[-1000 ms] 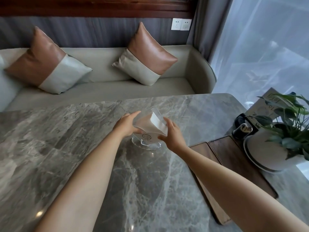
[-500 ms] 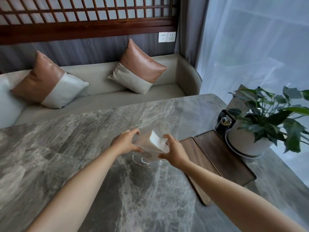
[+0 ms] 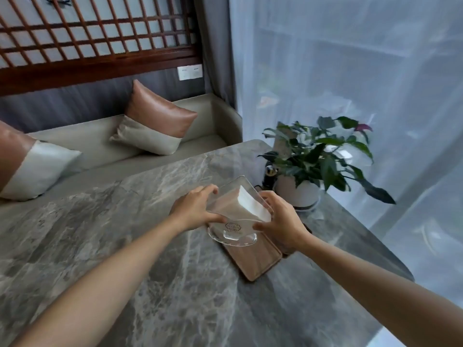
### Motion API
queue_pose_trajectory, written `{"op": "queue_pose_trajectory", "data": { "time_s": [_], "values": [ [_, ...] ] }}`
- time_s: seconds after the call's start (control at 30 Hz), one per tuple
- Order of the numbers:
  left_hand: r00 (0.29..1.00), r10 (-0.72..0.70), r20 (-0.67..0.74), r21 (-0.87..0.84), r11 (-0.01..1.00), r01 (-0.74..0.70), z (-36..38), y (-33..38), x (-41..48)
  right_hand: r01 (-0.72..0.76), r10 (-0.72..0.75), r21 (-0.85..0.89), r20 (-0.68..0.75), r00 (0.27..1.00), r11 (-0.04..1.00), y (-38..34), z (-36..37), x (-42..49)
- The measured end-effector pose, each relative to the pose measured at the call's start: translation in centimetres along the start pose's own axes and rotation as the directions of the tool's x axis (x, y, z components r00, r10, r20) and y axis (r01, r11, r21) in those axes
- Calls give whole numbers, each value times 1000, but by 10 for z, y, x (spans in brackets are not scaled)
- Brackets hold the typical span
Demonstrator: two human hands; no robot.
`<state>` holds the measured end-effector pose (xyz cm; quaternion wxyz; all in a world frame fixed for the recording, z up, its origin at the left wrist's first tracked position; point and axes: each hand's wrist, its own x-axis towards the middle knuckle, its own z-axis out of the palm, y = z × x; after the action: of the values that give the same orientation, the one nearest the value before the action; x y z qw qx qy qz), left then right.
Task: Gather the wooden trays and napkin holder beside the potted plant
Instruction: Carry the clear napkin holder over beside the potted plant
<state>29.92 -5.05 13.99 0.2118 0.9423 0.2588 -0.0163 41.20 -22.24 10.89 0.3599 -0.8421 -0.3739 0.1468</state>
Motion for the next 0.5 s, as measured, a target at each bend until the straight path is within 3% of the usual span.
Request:
{"op": "queue_pose_trajectory", "data": {
  "time_s": [0.27, 0.5],
  "values": [
    [971, 234, 50, -45, 972, -232, 51, 109, 23, -137, 130, -53, -111, 985, 989, 71, -86, -57],
    [910, 369, 192, -69, 929, -362, 98, 194, 46, -295, 283, -7, -257, 924, 955, 135, -135, -100]
  ]
}}
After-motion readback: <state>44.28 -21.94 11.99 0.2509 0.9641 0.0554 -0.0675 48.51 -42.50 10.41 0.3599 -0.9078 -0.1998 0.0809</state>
